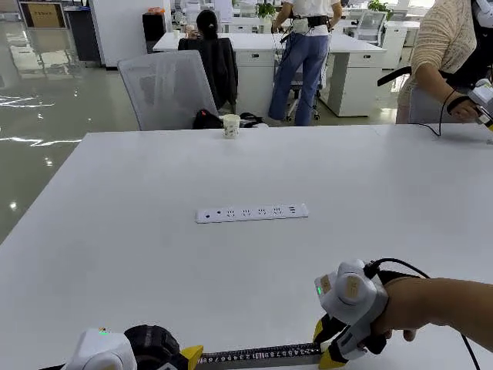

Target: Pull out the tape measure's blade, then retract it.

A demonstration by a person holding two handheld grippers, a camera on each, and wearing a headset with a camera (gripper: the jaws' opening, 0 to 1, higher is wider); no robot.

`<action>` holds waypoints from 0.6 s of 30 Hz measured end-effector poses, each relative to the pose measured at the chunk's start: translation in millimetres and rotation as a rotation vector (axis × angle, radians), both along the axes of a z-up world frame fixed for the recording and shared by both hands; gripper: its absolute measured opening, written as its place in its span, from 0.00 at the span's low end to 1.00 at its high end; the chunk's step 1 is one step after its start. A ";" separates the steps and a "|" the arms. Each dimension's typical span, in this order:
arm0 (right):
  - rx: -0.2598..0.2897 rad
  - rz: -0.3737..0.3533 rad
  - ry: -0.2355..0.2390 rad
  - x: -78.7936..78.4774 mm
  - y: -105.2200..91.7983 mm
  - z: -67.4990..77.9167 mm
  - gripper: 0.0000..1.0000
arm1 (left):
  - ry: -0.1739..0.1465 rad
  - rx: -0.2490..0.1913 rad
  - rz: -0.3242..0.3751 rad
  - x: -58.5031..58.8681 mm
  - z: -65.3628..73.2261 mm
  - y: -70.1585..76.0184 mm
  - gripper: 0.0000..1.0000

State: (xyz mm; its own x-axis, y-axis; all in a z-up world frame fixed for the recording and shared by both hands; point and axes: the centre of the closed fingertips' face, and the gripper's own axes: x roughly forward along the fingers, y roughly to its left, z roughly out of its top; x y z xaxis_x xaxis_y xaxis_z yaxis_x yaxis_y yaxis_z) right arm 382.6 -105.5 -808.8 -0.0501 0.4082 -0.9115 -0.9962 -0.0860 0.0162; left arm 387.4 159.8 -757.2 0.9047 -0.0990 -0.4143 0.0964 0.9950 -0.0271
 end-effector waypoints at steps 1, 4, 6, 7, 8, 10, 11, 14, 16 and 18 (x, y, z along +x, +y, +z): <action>-0.002 0.003 -0.005 1.1 -0.1 0.0 0.13 | -0.001 -0.001 0.003 0.4 0.2 0.7 0.99; -0.008 0.025 -0.009 0.7 -0.5 0.3 0.13 | -0.009 0.002 0.008 1.5 1.2 2.0 0.99; -0.015 0.031 -0.013 0.7 -0.3 0.1 0.12 | -0.009 -0.006 0.011 2.2 0.7 2.3 0.99; -0.022 0.032 -0.010 1.1 -0.1 0.1 0.12 | -0.008 -0.008 0.014 2.2 0.0 2.7 0.99; -0.041 0.083 -0.029 1.4 -0.9 -0.3 0.12 | -0.007 -0.007 0.017 2.4 -0.5 3.3 0.99; -0.056 0.121 -0.044 -0.4 -0.9 -0.4 0.12 | -0.003 -0.009 0.024 2.6 -2.3 3.9 0.99; -0.054 0.111 -0.039 -0.3 -0.5 -0.7 0.12 | -0.002 -0.011 0.023 2.7 -3.1 3.4 0.99; -0.065 0.031 -0.009 1.4 -1.1 -0.2 0.11 | -0.001 -0.004 0.025 2.1 -5.7 3.4 0.96; -0.083 0.062 -0.017 2.0 -0.7 -1.3 0.11 | 0.008 -0.009 0.038 1.9 -7.4 5.6 0.93; -0.100 0.038 -0.009 2.1 -0.3 -1.3 0.11 | 0.007 -0.023 0.050 2.0 -7.1 6.7 0.90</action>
State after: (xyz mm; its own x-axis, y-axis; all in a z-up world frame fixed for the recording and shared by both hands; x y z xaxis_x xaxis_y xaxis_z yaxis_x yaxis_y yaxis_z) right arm 384.7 -105.8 -810.1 -0.0552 0.3136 -0.9480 -0.9924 -0.1217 0.0175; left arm 389.3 166.4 -764.3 0.9061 -0.0628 -0.4185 0.0459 0.9977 -0.0503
